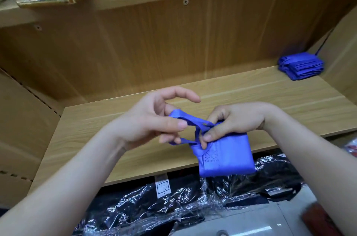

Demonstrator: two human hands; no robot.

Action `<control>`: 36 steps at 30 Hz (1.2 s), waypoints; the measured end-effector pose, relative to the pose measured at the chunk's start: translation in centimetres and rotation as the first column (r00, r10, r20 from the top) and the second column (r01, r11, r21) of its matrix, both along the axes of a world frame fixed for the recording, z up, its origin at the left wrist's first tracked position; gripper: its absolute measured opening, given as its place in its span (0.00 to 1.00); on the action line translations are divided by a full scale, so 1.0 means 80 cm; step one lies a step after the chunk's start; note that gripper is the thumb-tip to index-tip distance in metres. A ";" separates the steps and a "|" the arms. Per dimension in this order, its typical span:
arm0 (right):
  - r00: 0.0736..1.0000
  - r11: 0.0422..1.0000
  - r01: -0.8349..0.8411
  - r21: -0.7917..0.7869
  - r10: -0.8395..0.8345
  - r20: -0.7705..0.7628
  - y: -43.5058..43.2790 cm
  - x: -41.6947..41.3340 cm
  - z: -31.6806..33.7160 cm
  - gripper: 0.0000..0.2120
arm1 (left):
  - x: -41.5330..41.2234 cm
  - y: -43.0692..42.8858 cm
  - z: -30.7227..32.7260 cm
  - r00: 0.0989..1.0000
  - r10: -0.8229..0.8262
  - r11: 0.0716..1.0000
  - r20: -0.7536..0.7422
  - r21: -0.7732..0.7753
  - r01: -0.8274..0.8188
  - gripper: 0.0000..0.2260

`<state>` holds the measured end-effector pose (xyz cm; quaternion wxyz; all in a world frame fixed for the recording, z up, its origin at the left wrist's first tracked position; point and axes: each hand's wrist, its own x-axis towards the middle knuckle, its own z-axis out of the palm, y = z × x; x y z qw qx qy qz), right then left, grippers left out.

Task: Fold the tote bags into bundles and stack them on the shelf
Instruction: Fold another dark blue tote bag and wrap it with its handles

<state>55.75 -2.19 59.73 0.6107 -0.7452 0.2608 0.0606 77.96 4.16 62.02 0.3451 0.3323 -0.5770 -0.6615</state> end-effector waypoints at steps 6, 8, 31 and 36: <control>0.981 0.996 0.059 0.074 -0.072 0.181 0.000 0.001 -0.013 0.07 | -0.012 0.018 -0.023 0.690 -0.137 0.926 -0.711 0.156 0.344 0.27; 0.977 0.993 0.079 0.088 -0.094 0.190 -0.001 0.000 -0.018 0.06 | -0.013 0.019 -0.033 0.761 -0.064 0.964 -0.646 0.156 0.214 0.34; 0.535 0.724 0.640 0.257 -0.660 0.528 0.042 0.015 -0.071 0.29 | 0.013 0.040 -0.072 0.925 0.375 0.924 0.064 -0.108 -0.367 0.51; 0.564 0.611 0.782 -0.124 -0.608 0.559 0.067 0.035 -0.084 0.22 | -0.011 0.037 -0.092 0.841 0.538 0.840 -0.048 -0.044 -0.540 0.43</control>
